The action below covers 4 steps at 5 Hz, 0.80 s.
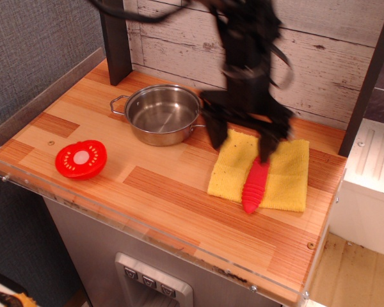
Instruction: Place the fork on the yellow cloth
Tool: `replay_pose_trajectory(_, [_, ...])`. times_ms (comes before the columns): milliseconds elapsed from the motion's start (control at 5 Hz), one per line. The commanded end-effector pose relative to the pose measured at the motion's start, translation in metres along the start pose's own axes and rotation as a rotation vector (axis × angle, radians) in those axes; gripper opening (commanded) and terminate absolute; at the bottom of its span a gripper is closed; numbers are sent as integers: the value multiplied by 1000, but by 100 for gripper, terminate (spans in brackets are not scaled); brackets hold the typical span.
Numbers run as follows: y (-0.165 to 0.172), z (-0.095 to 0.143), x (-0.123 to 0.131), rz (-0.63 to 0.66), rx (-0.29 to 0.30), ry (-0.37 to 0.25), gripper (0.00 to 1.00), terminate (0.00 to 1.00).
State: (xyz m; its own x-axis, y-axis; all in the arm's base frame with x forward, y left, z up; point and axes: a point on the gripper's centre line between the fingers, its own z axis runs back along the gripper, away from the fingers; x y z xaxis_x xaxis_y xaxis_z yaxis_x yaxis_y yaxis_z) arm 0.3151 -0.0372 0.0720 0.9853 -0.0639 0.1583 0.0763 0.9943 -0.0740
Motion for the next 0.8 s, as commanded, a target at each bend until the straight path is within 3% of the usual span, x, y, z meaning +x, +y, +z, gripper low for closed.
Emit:
replay_pose_trajectory(0, [70, 53, -32, -103, 70, 31, 100, 0])
replay_pose_trajectory(400, [87, 54, -55, -135, 93, 60, 100, 0])
replay_pose_trajectory(600, [96, 49, -60, -143, 53, 121, 100, 0])
